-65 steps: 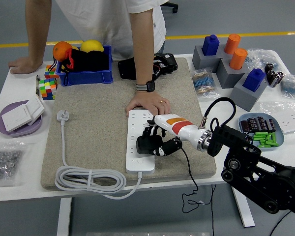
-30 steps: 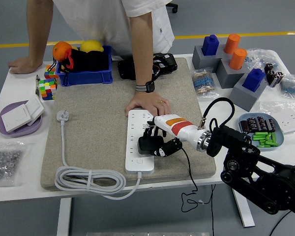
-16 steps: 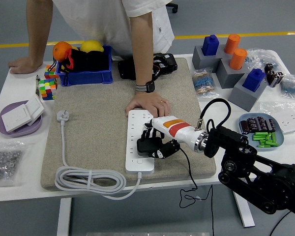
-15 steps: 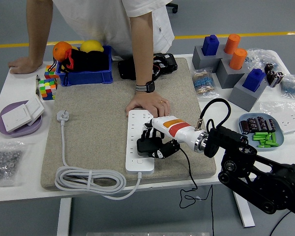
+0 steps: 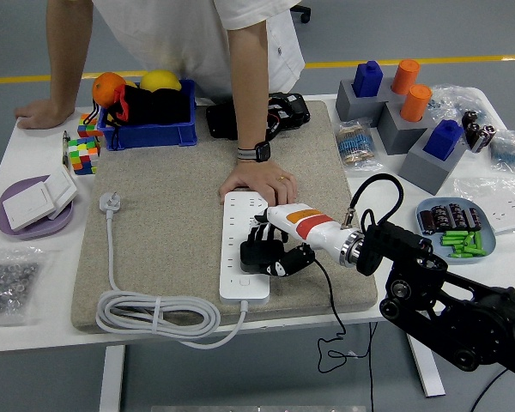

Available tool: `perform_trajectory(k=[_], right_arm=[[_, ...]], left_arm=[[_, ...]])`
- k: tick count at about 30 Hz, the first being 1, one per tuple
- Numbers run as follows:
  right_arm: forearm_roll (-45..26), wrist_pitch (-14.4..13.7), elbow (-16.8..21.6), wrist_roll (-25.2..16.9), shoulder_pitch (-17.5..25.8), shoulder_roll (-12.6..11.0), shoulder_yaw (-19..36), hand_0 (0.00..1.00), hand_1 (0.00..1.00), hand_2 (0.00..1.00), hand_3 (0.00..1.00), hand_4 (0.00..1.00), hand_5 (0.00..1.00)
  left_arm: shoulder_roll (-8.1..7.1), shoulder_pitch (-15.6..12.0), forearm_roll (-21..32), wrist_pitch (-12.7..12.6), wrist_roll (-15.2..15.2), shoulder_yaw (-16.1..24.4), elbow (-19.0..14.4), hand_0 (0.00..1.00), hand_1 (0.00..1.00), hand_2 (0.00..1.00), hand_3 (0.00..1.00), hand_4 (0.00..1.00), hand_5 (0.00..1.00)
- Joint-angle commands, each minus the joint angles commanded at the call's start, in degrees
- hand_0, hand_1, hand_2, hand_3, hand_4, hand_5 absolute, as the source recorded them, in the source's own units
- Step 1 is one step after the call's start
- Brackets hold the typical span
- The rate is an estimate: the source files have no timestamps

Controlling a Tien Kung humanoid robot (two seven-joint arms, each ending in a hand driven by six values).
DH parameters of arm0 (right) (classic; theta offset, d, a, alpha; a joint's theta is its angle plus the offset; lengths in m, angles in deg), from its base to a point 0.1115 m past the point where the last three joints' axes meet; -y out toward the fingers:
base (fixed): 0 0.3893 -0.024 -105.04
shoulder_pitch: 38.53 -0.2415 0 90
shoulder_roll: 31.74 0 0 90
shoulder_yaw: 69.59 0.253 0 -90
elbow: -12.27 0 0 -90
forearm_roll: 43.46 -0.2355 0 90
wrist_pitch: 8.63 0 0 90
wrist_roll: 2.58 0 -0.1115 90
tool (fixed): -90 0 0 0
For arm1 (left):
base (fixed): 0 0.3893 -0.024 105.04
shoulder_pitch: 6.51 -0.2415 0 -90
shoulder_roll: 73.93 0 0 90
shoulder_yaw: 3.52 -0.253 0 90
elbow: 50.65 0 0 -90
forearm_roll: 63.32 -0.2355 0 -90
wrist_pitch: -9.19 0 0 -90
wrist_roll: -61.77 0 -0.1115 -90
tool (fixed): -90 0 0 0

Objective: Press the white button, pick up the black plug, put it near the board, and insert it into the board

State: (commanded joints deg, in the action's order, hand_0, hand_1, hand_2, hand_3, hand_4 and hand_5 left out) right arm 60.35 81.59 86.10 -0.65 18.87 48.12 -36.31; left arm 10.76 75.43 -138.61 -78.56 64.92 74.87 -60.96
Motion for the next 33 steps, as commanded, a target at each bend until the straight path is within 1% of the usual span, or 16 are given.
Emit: perform_trajectory(k=[9, 10, 15, 16, 21, 22, 27, 28, 33], right_arm=[[-0.80, 0.54, 0.39, -0.02, 0.13, -0.12, 0.10, 0.351, 0.373, 0.381, 0.540, 0.852, 0.002], [-0.93, 0.51, 0.52, -0.08, 0.12, -0.10, 0.20, 0.370, 0.454, 0.478, 0.577, 0.837, 0.002], [-0.74, 1.08, 1.34, 0.28, 0.22, 0.08, 1.10, 0.370, 0.454, 0.478, 0.577, 0.837, 0.002], [-0.80, 1.21, 1.47, 0.31, 0.23, 0.11, 1.25, 0.381, 0.505, 0.536, 0.592, 0.781, 0.002], [-1.80, 2.72, 2.00, 1.18, 0.24, 0.09, 1.78, 0.381, 0.505, 0.536, 0.592, 0.781, 0.002], [-2.00, 2.95, 2.00, 1.35, 0.24, 0.09, 1.80, 0.387, 0.524, 0.556, 0.594, 0.793, 0.002], [-2.51, 4.26, 1.77, 2.68, 0.32, 0.14, 1.94, 0.387, 0.524, 0.556, 0.594, 0.793, 0.002], [-2.49, 4.34, 1.72, 2.77, 0.34, 0.14, 1.93, 0.406, 0.585, 0.601, 0.627, 0.864, 0.002], [-2.42, 4.73, 1.68, 3.08, 0.41, 0.11, 1.95, 0.406, 0.585, 0.601, 0.627, 0.864, 0.002]], left_arm=[[0.07, -0.08, 0.00, 0.00, -0.03, 0.00, 0.00, 0.811, 0.780, 0.734, 0.785, 0.588, 0.527], [0.07, -0.06, 0.03, 0.01, -0.03, -0.03, 0.00, 0.811, 0.780, 0.735, 0.785, 0.589, 0.528], [0.04, 0.05, -0.05, -0.01, -0.03, 0.04, 0.00, 0.811, 0.780, 0.735, 0.785, 0.589, 0.528], [0.03, 0.05, 0.09, -0.01, -0.08, -0.10, 0.00, 0.810, 0.780, 0.734, 0.785, 0.589, 0.528], [0.08, 0.04, 0.15, 0.00, -0.05, -0.17, 0.00, 0.810, 0.780, 0.734, 0.785, 0.589, 0.528], [0.09, 0.02, 0.10, 0.01, -0.03, -0.15, 0.00, 0.811, 0.780, 0.734, 0.785, 0.589, 0.528], [0.06, -0.01, 0.02, 0.00, -0.02, -0.07, 0.00, 0.811, 0.780, 0.734, 0.785, 0.589, 0.528], [0.05, -0.02, 0.03, 0.00, -0.03, -0.08, 0.00, 0.810, 0.780, 0.734, 0.784, 0.590, 0.529], [0.10, -0.07, 0.04, 0.01, -0.01, -0.12, 0.00, 0.810, 0.780, 0.734, 0.784, 0.590, 0.529]])
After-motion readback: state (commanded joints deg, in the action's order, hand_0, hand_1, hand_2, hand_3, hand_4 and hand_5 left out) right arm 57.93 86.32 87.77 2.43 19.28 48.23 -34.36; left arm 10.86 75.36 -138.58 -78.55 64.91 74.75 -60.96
